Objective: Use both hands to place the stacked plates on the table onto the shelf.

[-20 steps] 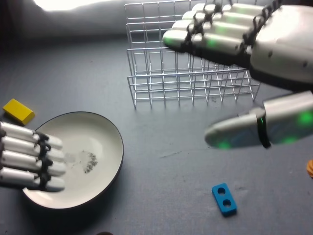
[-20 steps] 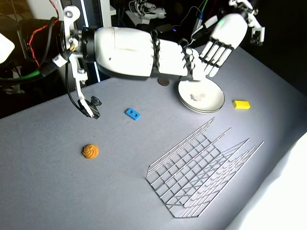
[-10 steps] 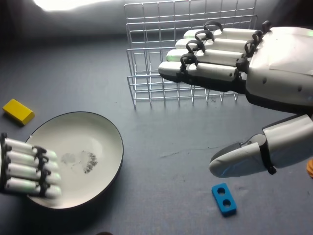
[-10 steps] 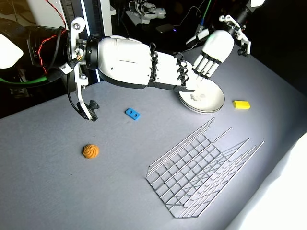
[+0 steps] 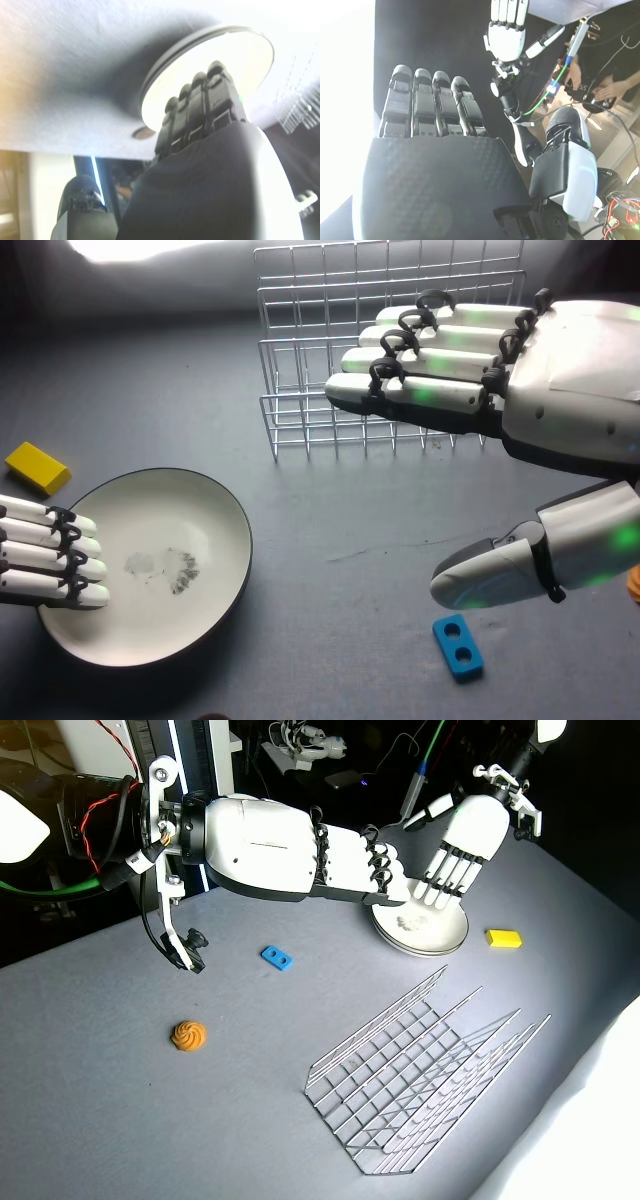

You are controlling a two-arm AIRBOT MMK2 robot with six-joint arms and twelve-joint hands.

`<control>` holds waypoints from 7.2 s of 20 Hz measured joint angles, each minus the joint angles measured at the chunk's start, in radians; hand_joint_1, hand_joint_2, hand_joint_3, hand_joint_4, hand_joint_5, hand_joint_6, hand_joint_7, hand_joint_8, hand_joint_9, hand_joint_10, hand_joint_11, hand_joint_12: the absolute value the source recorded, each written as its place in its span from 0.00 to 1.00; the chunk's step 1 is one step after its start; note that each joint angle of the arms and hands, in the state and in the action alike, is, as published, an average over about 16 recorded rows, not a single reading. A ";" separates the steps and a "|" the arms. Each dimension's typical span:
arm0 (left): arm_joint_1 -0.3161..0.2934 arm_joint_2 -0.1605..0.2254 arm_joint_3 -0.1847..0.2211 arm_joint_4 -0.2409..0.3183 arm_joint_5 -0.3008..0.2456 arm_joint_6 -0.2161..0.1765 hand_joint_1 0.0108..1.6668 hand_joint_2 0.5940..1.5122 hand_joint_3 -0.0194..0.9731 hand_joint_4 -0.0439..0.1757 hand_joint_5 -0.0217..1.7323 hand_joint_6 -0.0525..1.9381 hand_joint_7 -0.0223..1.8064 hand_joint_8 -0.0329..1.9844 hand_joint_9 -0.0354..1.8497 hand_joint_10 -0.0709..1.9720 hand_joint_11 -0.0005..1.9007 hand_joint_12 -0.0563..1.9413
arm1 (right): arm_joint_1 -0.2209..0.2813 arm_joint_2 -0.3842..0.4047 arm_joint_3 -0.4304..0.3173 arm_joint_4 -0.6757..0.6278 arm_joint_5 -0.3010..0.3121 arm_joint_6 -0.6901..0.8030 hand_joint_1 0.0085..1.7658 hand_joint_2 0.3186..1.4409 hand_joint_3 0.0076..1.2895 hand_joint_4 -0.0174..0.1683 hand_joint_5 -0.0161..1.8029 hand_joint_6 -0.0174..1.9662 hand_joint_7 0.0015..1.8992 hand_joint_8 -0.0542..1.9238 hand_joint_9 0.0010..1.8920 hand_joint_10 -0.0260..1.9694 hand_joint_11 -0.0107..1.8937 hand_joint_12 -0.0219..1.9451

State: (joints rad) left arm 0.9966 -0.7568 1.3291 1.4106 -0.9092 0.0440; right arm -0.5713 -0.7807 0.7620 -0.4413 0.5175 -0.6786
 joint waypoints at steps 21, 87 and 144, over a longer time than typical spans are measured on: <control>0.022 -0.043 0.018 -0.009 0.013 0.000 0.00 0.40 0.03 0.19 0.02 0.02 0.01 0.02 0.03 0.03 0.01 0.02 | 0.029 -0.052 0.016 0.002 -0.077 -0.103 0.01 0.57 0.01 0.11 0.02 0.02 0.00 0.03 0.01 0.02 0.02 0.01; -0.083 -0.092 -0.055 -0.059 0.048 -0.064 0.00 0.40 0.03 0.17 0.02 0.03 0.02 0.03 0.03 0.04 0.01 0.03 | 0.070 -0.798 0.569 0.021 -0.224 -0.371 0.73 0.50 0.01 0.14 0.50 0.08 0.50 0.03 0.53 0.01 0.37 0.41; -0.216 0.231 -0.012 -0.051 -0.084 -0.237 0.00 0.42 0.03 0.21 0.02 0.04 0.02 0.02 0.03 0.04 0.01 0.03 | 0.438 -0.408 0.149 0.322 -0.449 -0.367 0.71 0.56 0.01 0.16 0.58 0.43 0.60 0.36 0.63 0.10 0.43 0.50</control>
State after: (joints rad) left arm 0.7804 -0.5259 1.3171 1.3601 -0.9930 -0.1932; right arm -0.1337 -1.1886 0.9107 -0.1194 0.0682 -1.0460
